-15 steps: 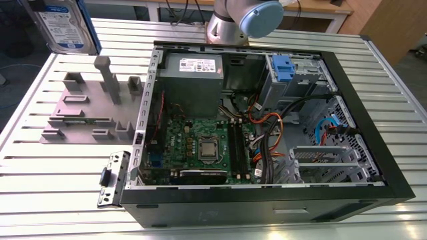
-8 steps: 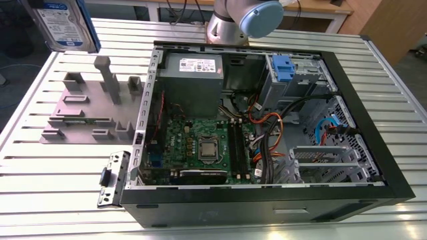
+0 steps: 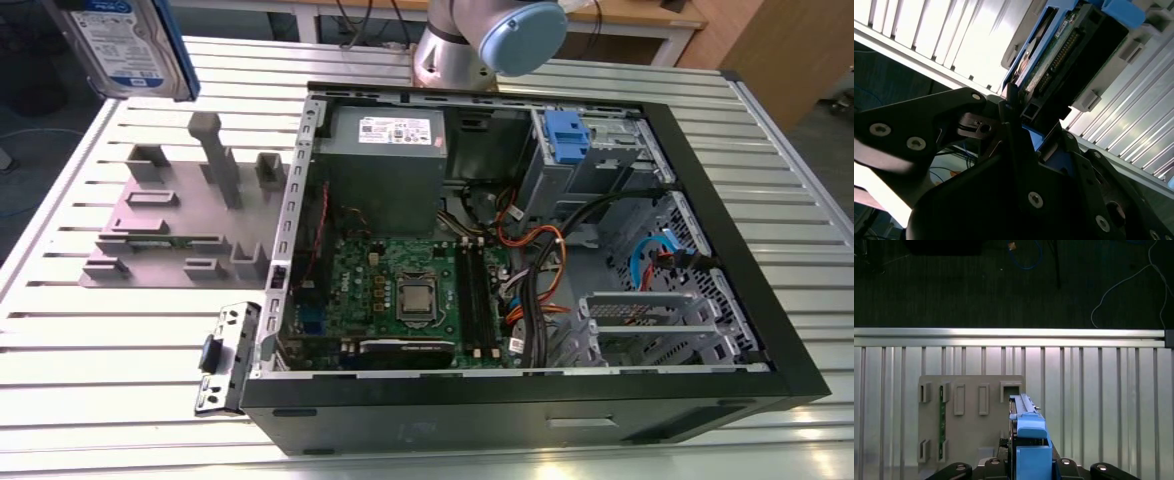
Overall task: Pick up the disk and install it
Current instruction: 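Pick up the disk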
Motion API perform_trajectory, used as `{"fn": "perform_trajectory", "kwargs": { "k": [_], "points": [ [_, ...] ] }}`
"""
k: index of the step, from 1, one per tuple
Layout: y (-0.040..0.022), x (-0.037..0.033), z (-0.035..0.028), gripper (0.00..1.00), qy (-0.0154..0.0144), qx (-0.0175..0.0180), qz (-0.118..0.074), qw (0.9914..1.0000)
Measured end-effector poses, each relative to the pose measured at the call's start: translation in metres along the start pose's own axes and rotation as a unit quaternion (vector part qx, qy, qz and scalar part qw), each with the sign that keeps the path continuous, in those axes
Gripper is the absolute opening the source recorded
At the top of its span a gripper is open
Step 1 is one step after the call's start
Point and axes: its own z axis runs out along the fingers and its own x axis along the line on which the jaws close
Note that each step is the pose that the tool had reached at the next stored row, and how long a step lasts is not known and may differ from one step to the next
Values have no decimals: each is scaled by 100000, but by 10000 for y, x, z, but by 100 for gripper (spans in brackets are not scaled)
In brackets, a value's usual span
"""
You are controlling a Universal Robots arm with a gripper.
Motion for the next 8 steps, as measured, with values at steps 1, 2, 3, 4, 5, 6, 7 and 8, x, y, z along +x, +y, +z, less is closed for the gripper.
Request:
{"fn": "perform_trajectory", "kwargs": {
  "k": [1,2,3,4,5,6,7,8],
  "points": [
    [0,0,-8,36,-9,-3,1,100000],
    [0,-1,-16,36,-19,-4,0,100000],
    [0,-1,-24,36,-29,-4,1,100000],
    [0,-2,-31,36,-39,-3,0,100000],
    [0,-2,-39,36,-50,-7,1,100000],
    [0,-2,-45,36,-59,-1,-2,100000],
    [1,-2,-52,36,-68,-2,-2,100000],
    [1,-3,-61,36,-79,-6,0,100000]
  ]
}}
